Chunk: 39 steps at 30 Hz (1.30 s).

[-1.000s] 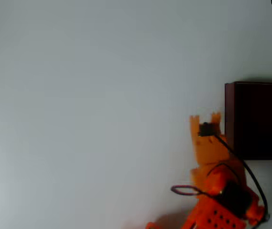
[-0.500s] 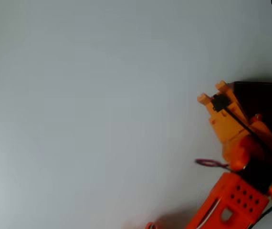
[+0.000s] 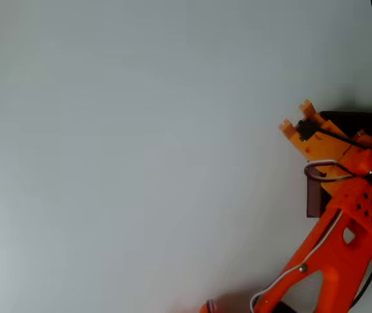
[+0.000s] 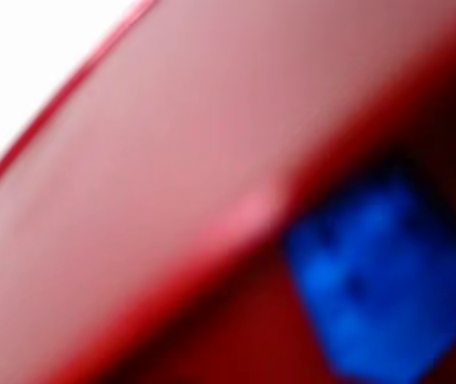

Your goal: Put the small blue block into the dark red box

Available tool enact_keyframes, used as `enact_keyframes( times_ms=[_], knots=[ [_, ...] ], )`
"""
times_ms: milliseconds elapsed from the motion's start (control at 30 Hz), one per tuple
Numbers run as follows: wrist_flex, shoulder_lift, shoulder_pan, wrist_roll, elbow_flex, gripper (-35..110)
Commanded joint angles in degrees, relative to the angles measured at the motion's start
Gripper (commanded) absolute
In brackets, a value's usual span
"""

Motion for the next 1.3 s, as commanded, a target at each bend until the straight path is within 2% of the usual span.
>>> enact_keyframes(
  times_ms=[0, 233, 433, 667, 867, 967, 1267],
  knots=[
    [6.7, 5.3, 0.0, 0.9, -2.9, 15],
    [6.2, 33.1, -4.6, 3.0, 14.7, 15],
    [3.0, 58.7, -14.3, 4.9, 36.4, 11],
    [-0.8, 86.3, -36.5, 7.5, 59.4, 0],
    [-0.5, 104.4, -54.8, 4.2, 73.7, 0],
    [0.4, 117.3, -59.4, 2.6, 81.2, 0],
    [1.8, 117.9, -72.6, -3.5, 87.4, 0]
  ],
)
